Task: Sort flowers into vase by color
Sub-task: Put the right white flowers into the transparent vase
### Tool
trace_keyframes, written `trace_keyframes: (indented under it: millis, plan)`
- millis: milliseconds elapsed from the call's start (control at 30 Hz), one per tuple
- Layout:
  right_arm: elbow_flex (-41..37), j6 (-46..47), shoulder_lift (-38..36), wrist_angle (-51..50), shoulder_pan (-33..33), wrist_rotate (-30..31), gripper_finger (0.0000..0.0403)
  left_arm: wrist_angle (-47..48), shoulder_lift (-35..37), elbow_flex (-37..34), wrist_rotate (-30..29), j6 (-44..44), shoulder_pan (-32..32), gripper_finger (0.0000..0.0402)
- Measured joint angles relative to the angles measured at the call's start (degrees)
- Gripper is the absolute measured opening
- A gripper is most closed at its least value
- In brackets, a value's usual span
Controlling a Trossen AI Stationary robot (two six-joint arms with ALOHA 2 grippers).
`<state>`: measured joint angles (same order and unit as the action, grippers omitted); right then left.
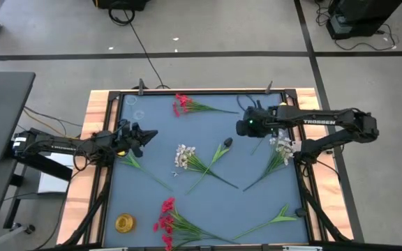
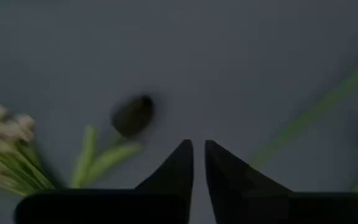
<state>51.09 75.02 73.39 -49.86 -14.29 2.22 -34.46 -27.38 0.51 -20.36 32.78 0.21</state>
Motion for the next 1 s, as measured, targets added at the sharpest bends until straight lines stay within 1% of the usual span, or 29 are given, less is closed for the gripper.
trace_keyframes:
  millis: [100, 233, 300, 367, 467, 600, 733, 900, 1000]
  plan:
    - [0.0, 5.1, 0.9, -5.3, 2.9, -2.9, 0.0097, 0.4, 0.0, 0.0, -0.8, -0.8, 0.0, 0.0005]
    - [0.0, 11.4, 1.6, -9.7, 6.5, -5.9, 0.0149, 3.6, 0.0, 0.0, -1.6, -0.1, 0.0, 0.0012]
    - [0.0, 13.6, 2.3, -11.0, 8.2, -7.7, 0.0173, 4.7, 0.0, 0.0, -3.0, -0.3, 0.0, 0.0023]
    - [-0.4, 15.5, 3.0, -12.9, 9.7, -8.0, 0.0192, 5.0, 0.0, 0.0, -4.2, -1.2, 0.0, 0.0036]
    - [-4.0, 20.9, 3.6, -13.2, 11.8, -9.0, 0.0215, 4.9, 0.0, 0.0, -5.1, -1.9, 0.0, 0.0062]
    - [-9.2, 31.2, 2.9, -10.2, 15.5, -11.9, 0.0228, 5.1, 0.0, 0.0, -5.3, -1.7, 0.0, 0.0100]
    - [-11.0, 38.5, 2.1, -8.2, 19.4, -12.4, 0.0229, 5.5, 0.0, 0.2, -5.1, -1.5, 0.0, 0.0126]
    - [-13.1, 43.9, 1.7, -6.8, 23.0, -12.2, 0.0229, 7.1, 0.0, 2.5, -5.1, -8.3, 0.0, 0.0146]
    - [-17.2, 49.1, 1.7, -1.7, 24.3, -12.0, 0.0228, 9.9, 0.0, 3.7, -5.1, -12.2, 0.0, 0.0159]
